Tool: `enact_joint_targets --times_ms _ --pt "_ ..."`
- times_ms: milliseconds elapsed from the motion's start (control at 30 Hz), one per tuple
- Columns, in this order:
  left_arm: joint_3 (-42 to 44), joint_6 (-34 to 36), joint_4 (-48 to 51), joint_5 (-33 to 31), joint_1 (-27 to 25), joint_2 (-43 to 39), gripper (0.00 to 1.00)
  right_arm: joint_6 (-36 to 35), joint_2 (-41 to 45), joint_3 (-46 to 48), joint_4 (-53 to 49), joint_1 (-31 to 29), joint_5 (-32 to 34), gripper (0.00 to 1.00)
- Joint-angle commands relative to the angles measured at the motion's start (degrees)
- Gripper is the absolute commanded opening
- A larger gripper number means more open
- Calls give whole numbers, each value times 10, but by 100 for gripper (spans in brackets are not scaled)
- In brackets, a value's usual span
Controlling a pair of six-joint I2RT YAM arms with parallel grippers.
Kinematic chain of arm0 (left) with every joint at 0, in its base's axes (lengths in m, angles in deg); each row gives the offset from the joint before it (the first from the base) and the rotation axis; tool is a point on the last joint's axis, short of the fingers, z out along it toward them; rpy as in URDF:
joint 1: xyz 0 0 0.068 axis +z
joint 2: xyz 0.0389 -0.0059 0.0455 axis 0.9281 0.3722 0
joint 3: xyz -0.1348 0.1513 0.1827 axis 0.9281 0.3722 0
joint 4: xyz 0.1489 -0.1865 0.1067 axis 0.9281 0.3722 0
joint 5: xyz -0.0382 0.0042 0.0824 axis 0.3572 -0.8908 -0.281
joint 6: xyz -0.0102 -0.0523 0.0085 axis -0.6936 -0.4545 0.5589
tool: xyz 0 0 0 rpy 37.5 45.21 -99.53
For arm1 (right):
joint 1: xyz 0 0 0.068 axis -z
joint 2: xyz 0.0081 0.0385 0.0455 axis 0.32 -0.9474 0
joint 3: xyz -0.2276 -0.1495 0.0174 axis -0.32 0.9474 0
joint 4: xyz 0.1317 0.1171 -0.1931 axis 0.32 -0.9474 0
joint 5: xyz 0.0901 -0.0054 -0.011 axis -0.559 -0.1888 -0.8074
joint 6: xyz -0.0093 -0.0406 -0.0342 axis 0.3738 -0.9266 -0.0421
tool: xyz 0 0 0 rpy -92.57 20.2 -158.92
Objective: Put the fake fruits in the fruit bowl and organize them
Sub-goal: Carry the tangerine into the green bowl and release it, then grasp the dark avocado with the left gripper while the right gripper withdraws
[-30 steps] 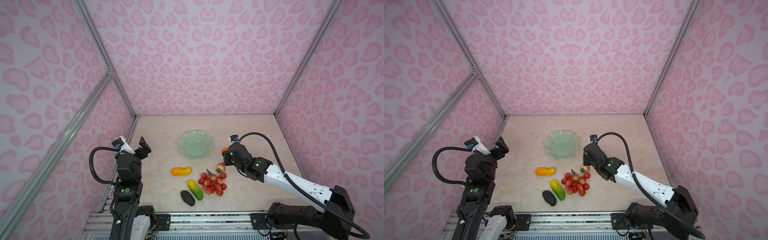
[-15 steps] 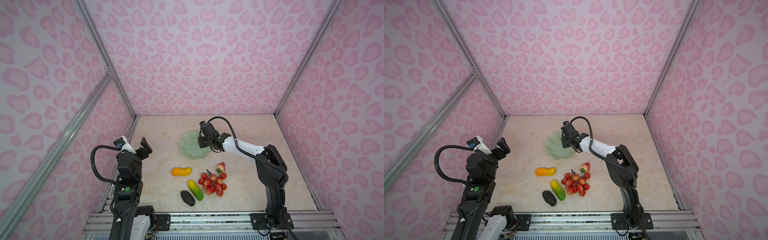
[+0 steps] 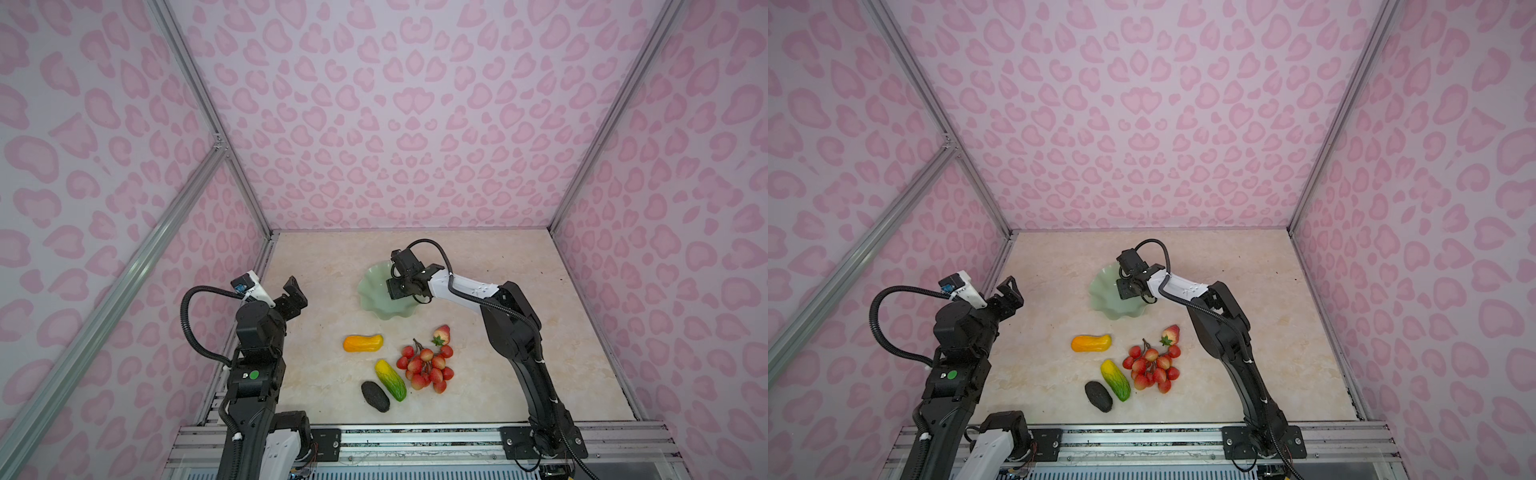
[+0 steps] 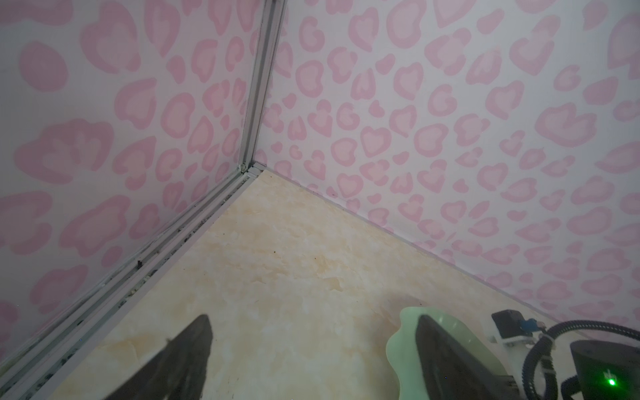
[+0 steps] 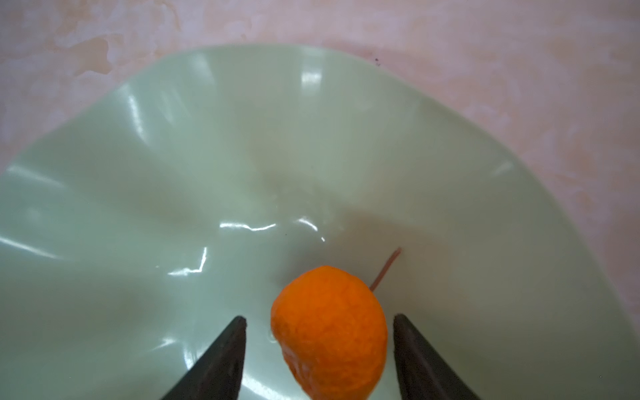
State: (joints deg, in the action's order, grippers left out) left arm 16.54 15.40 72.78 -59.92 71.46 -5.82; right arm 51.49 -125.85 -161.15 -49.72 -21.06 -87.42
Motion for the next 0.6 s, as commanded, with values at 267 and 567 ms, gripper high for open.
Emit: enact_joint_targets --times_ms 267,567 --pt "52 -143 235 157 -100 -13 79 25 251 181 127 14 49 90" --pt "148 -301 293 108 -314 -76 77 47 435 368 202 46 97 99"
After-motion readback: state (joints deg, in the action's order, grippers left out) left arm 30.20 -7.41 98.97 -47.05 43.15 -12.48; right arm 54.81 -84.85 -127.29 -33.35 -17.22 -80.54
